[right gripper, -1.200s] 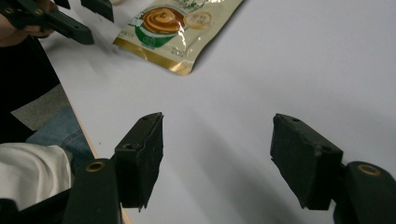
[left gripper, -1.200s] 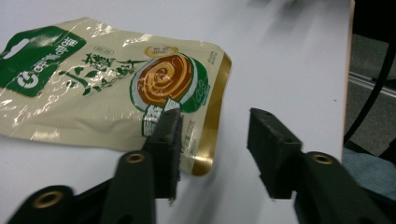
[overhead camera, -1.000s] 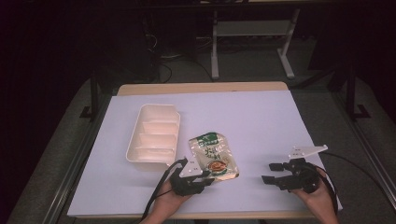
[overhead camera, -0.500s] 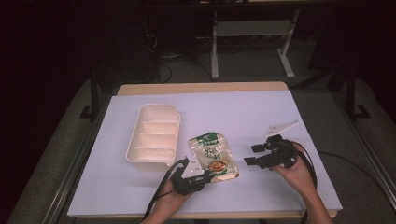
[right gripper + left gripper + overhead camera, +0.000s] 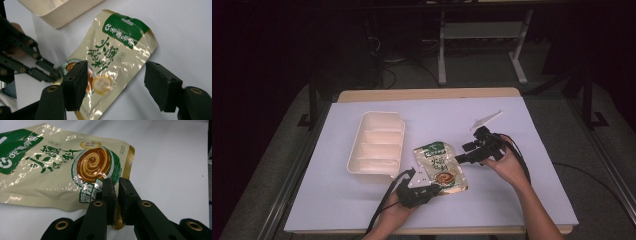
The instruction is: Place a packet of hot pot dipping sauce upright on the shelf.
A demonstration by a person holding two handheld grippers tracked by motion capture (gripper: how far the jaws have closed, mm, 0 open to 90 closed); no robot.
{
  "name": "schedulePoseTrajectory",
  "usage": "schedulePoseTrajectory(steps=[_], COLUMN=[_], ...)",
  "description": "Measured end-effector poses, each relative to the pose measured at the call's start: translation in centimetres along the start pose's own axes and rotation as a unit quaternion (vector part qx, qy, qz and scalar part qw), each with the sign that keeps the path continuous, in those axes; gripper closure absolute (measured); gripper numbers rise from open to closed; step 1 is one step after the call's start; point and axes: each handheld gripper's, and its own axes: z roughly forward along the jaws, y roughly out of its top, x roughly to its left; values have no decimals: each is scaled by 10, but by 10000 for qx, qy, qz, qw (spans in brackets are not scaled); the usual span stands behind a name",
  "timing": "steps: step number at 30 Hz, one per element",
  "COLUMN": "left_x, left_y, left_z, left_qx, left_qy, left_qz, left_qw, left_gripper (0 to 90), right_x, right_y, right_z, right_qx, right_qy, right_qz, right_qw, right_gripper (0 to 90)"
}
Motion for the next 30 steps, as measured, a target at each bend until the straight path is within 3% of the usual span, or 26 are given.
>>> schedulePoseTrajectory(steps=[9,12,20,30], left_x=[2,3,2,2], left_y=[-1,-1,-1,-1], left_z=[1,1,2,3], left_qx=[32,17,19,22], left_qy=[-24,-35,-26,-19], left_qz=[-47,-51,-52,-58], left_qw=[10000,10000,10000,10000], left_gripper=[861,862,865,865], right_x=[-21,-27,-39,-41], right_y=[24,23,17,14], right_z=[32,40,46,55], right_qx=[227,419,633,805], right_qy=[72,80,142,283], right_qz=[168,314,628,646], right_qw=[9996,9986,9959,9943], right_gripper=[400,425,500,536])
